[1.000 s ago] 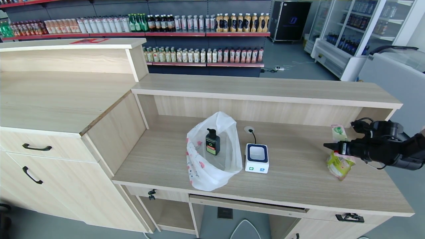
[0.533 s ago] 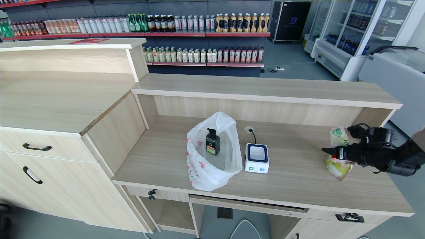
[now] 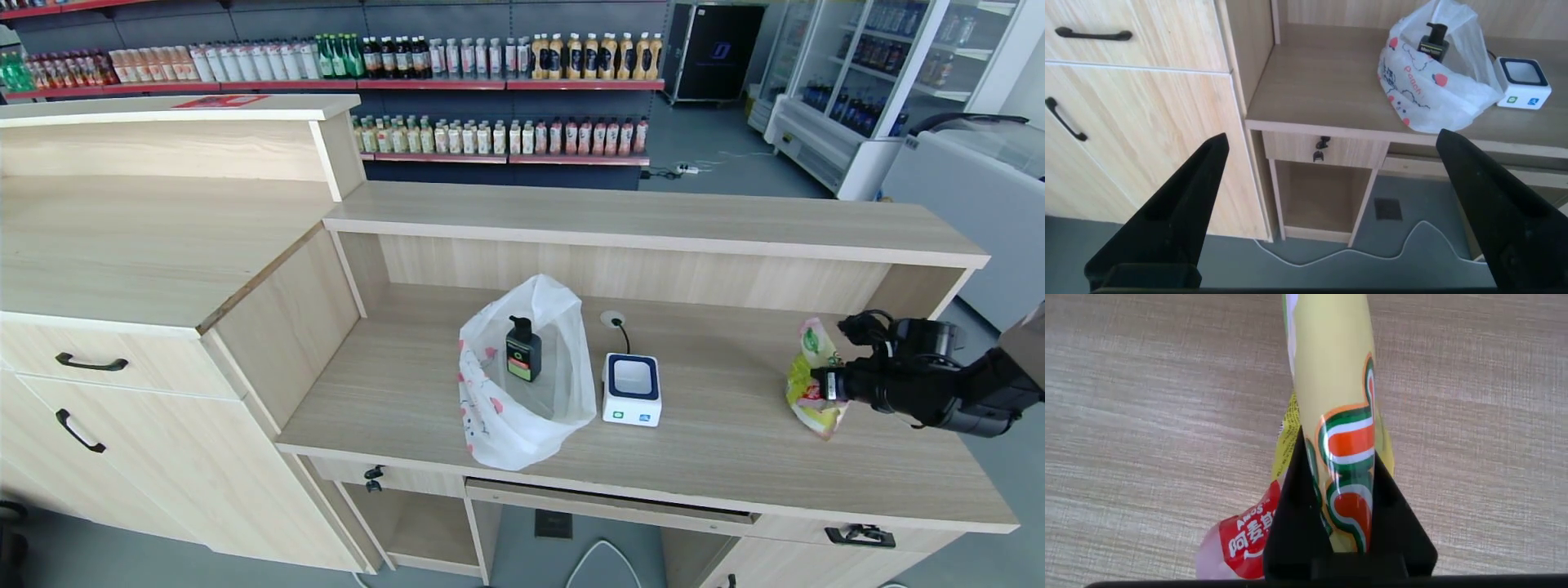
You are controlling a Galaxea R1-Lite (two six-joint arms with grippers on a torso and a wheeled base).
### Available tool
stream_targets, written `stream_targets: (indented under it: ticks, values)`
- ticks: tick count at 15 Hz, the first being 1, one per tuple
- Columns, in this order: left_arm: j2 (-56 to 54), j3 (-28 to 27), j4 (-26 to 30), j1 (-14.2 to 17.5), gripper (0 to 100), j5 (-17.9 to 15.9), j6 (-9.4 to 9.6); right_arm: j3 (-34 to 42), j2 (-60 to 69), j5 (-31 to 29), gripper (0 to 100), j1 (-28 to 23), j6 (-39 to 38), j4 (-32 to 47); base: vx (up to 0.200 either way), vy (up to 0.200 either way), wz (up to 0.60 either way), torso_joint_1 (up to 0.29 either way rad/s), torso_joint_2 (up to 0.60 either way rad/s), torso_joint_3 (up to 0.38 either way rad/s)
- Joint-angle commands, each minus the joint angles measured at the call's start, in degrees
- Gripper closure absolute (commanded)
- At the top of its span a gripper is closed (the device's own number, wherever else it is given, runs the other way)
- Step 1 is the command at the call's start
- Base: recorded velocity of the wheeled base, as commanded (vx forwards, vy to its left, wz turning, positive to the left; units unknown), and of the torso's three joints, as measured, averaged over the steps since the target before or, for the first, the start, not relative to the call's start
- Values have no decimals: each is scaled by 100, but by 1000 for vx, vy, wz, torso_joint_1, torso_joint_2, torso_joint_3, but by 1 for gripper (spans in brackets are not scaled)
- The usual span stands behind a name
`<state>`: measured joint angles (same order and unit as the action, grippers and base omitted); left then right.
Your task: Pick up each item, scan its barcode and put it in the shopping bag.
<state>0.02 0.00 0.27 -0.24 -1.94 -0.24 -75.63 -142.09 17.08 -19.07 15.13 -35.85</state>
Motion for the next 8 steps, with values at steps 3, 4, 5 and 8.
stream_targets:
  ticks: [3, 4, 5, 8]
  values:
    - [6, 0, 0, 7, 0, 0, -2, 338, 534, 59, 100, -36, 43, -27, 0, 0, 0, 0, 0, 0]
    - [6, 0, 0, -2, 0, 0, -2, 435, 788, 234, 100, -36, 25, 26, 0, 0, 0, 0, 0, 0]
    - [6, 0, 0, -2, 0, 0, -2, 576, 1078, 560, 100, -36, 16, 34, 0, 0, 0, 0, 0, 0]
    - [6, 0, 0, -2, 0, 0, -2, 1103, 2256, 1676, 100, -89, 16, 34, 0, 0, 0, 0, 0, 0]
